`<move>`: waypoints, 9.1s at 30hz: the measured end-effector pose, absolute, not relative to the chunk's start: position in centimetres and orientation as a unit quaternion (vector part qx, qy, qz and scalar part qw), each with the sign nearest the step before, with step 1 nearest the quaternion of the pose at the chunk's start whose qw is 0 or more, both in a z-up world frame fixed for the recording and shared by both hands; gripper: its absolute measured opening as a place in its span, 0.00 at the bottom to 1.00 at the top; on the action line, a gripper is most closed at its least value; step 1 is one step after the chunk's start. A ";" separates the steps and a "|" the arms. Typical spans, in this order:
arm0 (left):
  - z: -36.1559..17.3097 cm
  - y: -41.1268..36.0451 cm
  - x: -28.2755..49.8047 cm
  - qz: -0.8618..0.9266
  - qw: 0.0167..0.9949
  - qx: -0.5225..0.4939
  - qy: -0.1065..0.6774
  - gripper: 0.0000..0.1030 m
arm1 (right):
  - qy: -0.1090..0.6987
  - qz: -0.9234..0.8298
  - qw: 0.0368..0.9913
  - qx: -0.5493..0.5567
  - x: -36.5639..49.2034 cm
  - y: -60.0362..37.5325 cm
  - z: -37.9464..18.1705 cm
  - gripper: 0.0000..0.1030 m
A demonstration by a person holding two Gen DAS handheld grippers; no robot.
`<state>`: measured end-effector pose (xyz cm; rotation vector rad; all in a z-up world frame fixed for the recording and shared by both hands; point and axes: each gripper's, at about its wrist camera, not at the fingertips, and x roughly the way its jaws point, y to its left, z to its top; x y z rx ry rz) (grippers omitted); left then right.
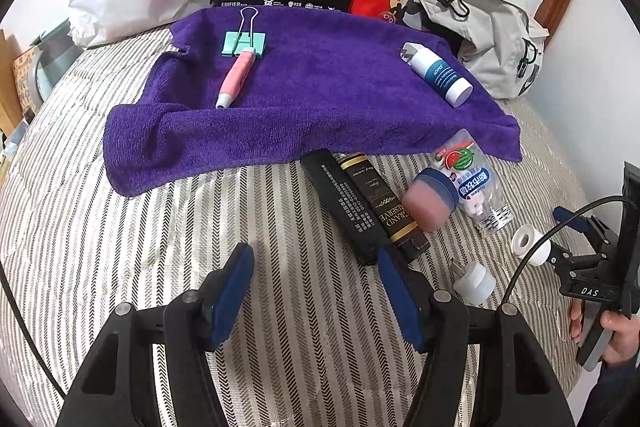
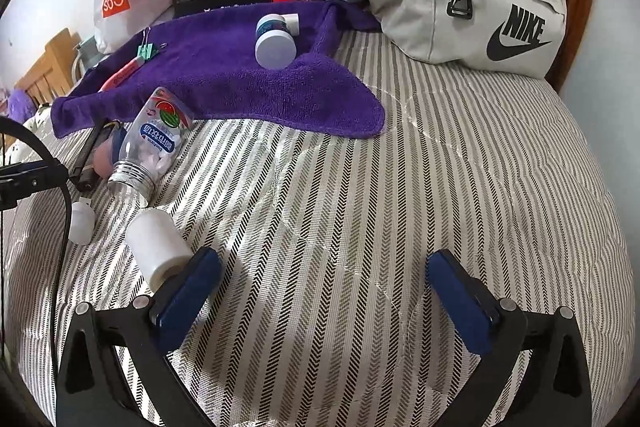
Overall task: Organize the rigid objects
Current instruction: 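Release the marker and tube on the towel and withdraw both grippers, then grasp the white tape roll with the right gripper while the left gripper grasps the black box, then lower the tape roll onto the towel with the right gripper while the left gripper sets the black box there, then grasp the black-gold Grand Reserve box with the left gripper while the right gripper grasps the clear mint bottle, then carry the Grand Reserve box and mint bottle over the purple towel with both grippers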
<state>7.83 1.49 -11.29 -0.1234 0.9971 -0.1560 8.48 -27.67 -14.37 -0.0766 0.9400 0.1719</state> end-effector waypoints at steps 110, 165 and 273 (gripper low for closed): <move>-5.9 5.7 15.7 -0.058 0.892 -0.059 0.445 0.21 | 0.411 0.214 0.885 -0.044 16.8 -20.7 -4.7 0.29; -8.2 0.6 14.0 -0.093 0.871 -0.028 0.482 0.51 | 0.471 0.203 0.858 -0.028 14.9 -23.5 -8.0 0.44; -7.6 3.9 10.1 -0.077 0.877 -0.040 0.473 0.22 | 0.462 0.224 0.856 -0.051 11.8 -21.3 -7.6 0.40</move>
